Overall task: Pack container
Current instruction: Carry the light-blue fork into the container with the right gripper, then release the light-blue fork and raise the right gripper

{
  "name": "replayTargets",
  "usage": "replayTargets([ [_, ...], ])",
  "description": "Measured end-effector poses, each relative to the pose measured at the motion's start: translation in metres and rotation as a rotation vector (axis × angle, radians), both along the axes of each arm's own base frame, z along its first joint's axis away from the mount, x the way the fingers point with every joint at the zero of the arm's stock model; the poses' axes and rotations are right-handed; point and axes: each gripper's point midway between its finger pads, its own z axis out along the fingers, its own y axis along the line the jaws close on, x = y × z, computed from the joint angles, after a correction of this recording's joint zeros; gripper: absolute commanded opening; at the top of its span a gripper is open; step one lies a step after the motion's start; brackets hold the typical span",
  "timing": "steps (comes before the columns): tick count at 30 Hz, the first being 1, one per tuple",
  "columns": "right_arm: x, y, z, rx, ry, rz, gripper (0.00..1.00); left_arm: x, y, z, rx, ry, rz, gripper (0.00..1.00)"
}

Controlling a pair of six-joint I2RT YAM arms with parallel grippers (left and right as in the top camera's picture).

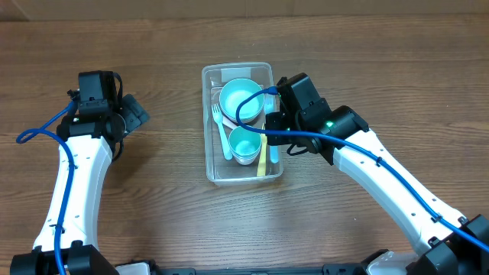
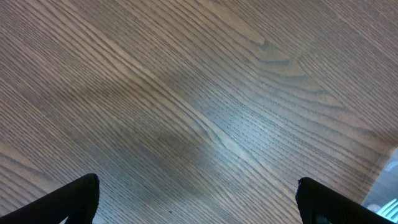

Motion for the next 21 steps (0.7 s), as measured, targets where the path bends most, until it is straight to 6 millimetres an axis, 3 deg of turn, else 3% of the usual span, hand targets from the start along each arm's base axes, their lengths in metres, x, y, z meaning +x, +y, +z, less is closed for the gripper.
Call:
replayTargets([
  [5, 0.002, -0.001, 0.000, -0.005, -0.008, -0.002, 0.55, 0.000, 0.000, 0.000, 0.000, 0.000, 0.000, 1.00],
  [10, 0.007, -0.009, 0.000, -0.024, -0.018, -0.030, 0.56, 0.000, 0.000, 0.000, 0.000, 0.000, 0.000, 1.00],
  [12, 0.010, -0.025, -0.003, -0.036, 0.001, -0.068, 0.60, 0.000, 0.000, 0.000, 0.000, 0.000, 0.000, 1.00],
  [14, 0.016, -0.045, -0.002, -0.047, 0.010, -0.121, 0.70, 0.000, 0.000, 0.000, 0.000, 0.000, 0.000, 1.00],
  [15, 0.021, -0.065, 0.002, -0.048, 0.008, -0.173, 0.92, 0.000, 0.000, 0.000, 0.000, 0.000, 0.000, 1.00],
  [16, 0.024, -0.076, 0.005, -0.050, 0.003, -0.199, 1.00, 0.000, 0.000, 0.000, 0.000, 0.000, 0.000, 1.00],
  [21, 0.037, -0.141, 0.029, -0.040, -0.055, -0.366, 1.00, 0.000, 0.000, 0.000, 0.000, 0.000, 0.000, 1.00],
])
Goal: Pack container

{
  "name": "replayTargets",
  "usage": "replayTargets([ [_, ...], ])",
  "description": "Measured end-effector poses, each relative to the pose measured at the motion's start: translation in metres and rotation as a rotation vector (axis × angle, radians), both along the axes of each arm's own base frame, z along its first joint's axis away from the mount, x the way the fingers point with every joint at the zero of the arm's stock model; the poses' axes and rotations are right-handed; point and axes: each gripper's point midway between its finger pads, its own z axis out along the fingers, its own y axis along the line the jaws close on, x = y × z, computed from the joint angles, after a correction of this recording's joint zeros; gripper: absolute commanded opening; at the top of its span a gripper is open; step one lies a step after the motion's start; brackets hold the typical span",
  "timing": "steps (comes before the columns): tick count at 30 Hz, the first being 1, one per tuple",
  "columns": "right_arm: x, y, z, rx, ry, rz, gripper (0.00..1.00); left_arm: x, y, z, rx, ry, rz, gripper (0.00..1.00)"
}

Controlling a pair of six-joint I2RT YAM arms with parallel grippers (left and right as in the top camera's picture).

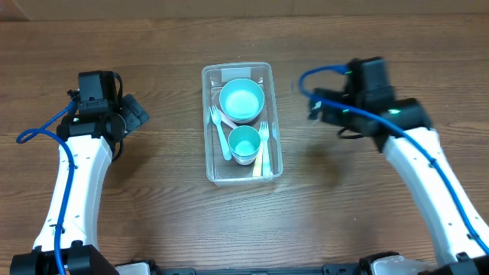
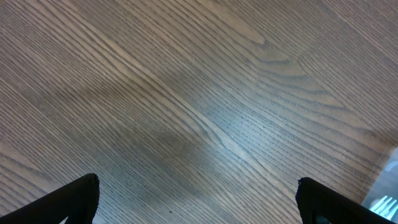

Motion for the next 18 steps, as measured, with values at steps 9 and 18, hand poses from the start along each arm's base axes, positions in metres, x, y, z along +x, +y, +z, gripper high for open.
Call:
replayTargets([
  [9, 0.003, -0.025, 0.002, -0.005, -0.003, -0.065, 1.00, 0.000, 0.000, 0.000, 0.000, 0.000, 0.000, 1.00],
  [18, 0.003, -0.025, 0.002, -0.005, -0.003, -0.065, 1.00, 0.000, 0.000, 0.000, 0.000, 0.000, 0.000, 1.00],
])
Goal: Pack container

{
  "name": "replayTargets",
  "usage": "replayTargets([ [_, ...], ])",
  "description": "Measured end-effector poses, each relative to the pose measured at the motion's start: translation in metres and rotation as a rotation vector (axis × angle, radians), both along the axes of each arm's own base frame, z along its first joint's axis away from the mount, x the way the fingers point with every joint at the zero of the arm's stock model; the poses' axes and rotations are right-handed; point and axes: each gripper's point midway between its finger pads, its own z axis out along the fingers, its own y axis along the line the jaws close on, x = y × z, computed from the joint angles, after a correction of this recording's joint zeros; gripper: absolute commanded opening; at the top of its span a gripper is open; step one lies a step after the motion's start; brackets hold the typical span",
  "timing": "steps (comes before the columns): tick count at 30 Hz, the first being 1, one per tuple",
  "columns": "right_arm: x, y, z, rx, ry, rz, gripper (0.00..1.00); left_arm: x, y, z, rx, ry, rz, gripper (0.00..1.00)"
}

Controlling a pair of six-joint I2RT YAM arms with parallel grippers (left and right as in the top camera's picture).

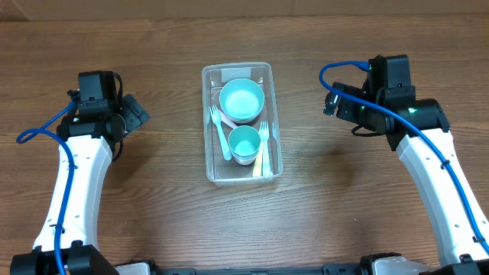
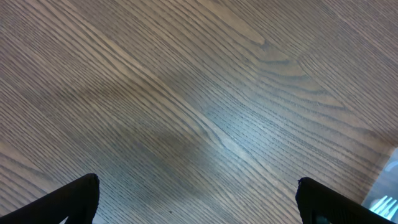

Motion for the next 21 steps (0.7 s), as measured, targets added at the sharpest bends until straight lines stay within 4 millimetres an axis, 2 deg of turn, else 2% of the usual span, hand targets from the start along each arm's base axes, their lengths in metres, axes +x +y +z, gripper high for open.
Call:
replayTargets([
  [11, -0.001, 0.000, 0.000, 0.000, 0.000, 0.000, 1.00, 0.000, 0.000, 0.000, 0.000, 0.000, 0.000, 1.00],
  [14, -0.003, 0.000, 0.011, 0.004, -0.029, -0.001, 1.00, 0.000, 0.000, 0.000, 0.000, 0.000, 0.000, 1.00],
  [15, -0.006, -0.001, 0.019, 0.005, -0.052, 0.000, 1.00, 0.000, 0.000, 0.000, 0.000, 0.000, 0.000, 1.00],
  [17, -0.015, -0.002, 0.050, 0.015, -0.147, -0.002, 1.00, 0.000, 0.000, 0.000, 0.000, 0.000, 0.000, 1.00],
  [19, -0.028, -0.004, 0.090, 0.026, -0.276, 0.003, 1.00, 0.000, 0.000, 0.000, 0.000, 0.000, 0.000, 1.00],
  [21, -0.049, -0.007, 0.142, 0.030, -0.458, 0.020, 1.00, 0.000, 0.000, 0.000, 0.000, 0.000, 0.000, 1.00],
])
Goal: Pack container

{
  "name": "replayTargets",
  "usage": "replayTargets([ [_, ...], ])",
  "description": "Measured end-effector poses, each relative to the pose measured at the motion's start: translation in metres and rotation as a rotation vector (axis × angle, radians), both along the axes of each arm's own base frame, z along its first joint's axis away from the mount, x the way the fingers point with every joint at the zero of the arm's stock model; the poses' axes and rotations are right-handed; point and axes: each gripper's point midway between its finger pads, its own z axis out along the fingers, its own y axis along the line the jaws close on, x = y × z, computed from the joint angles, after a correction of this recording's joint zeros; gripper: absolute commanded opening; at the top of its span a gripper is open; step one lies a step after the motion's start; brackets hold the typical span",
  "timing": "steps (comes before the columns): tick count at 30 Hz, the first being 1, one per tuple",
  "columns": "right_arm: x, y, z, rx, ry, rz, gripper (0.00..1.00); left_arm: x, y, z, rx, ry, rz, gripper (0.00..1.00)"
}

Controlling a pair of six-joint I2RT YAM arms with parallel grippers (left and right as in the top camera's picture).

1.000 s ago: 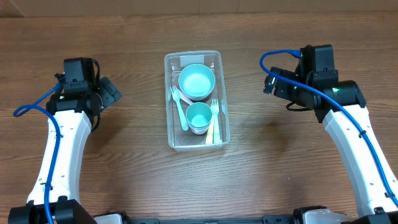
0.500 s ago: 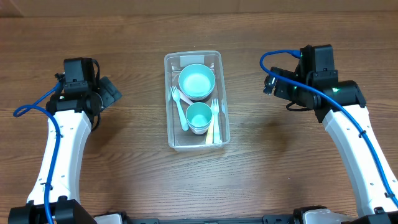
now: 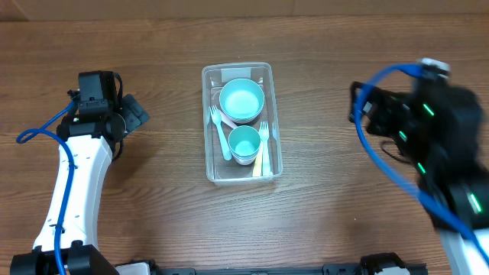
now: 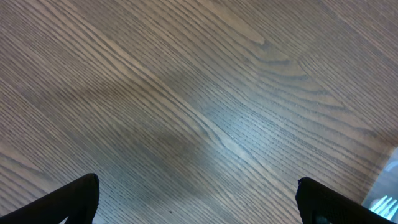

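A clear plastic container (image 3: 211, 169) stands mid-table. It holds a large teal bowl (image 3: 241, 100), a smaller teal cup (image 3: 245, 142), pale green cutlery (image 3: 220, 130) along its left side and a yellow fork (image 3: 262, 149) on its right. My left gripper (image 3: 140, 113) hovers left of the container. In the left wrist view the left gripper (image 4: 198, 190) is open over bare wood, with nothing between its black fingertips (image 4: 81, 196). The right arm (image 3: 428, 130) is a large blur at the right edge, and its fingers cannot be made out.
The wooden table (image 3: 153, 198) spreads out on all sides of the container. A corner of the container (image 4: 387, 198) shows at the lower right of the left wrist view. A blue cable (image 3: 382, 160) loops off the right arm.
The right arm has moved from beside the container's right to the far right edge, where it looks larger and blurred. The left arm and the container's contents have not changed.
My right gripper was at the container's right side with a blue utensil at its fingertips. Then it was clear of the container to the right, with the cutlery lying inside. It stood farther right each time after. The left gripper stayed open and still.
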Motion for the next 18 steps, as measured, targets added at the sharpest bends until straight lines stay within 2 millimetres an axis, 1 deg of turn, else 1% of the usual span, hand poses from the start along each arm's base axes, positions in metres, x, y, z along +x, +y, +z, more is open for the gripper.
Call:
replayTargets([
  [1, -0.022, -0.003, 0.037, -0.007, -0.136, 0.012, 1.00, 0.000, 0.000, 0.000, 0.000, 0.000, 0.000, 1.00],
  [3, -0.050, -0.006, 0.073, -0.025, -0.289, 0.024, 1.00, 0.000, 0.000, 0.000, 0.000, 0.000, 0.000, 1.00],
  [5, -0.089, -0.012, 0.110, -0.052, -0.459, 0.033, 1.00, 0.000, 0.000, 0.000, 0.000, 0.000, 0.000, 1.00],
  [6, -0.131, -0.017, 0.144, -0.082, -0.636, 0.035, 1.00, 0.000, 0.000, 0.000, 0.000, 0.000, 0.000, 1.00],
  [7, -0.144, -0.018, 0.156, -0.093, -0.711, 0.034, 1.00, 0.000, 0.000, 0.000, 0.000, 0.000, 0.000, 1.00],
  [8, -0.153, -0.020, 0.162, -0.104, -0.770, 0.030, 1.00, 0.000, 0.000, 0.000, 0.000, 0.000, 0.000, 1.00],
  [10, -0.165, -0.022, 0.162, -0.122, -0.879, 0.020, 1.00, 0.000, 0.000, 0.000, 0.000, 0.000, 0.000, 1.00],
  [13, -0.162, -0.020, 0.143, -0.130, -0.965, 0.018, 1.00, 0.000, 0.000, 0.000, 0.000, -0.001, 0.000, 1.00],
  [15, -0.153, -0.017, 0.121, -0.129, -0.996, 0.028, 1.00, 0.000, 0.000, 0.000, 0.000, 0.000, 0.000, 1.00],
  [17, -0.139, -0.011, 0.087, -0.129, -1.008, 0.054, 1.00, 0.000, 0.000, 0.000, 0.000, 0.000, 0.000, 1.00],
  [18, -0.133, -0.009, 0.073, -0.128, -1.009, 0.061, 1.00, 0.000, 0.000, 0.000, 0.000, 0.000, 0.000, 1.00],
])
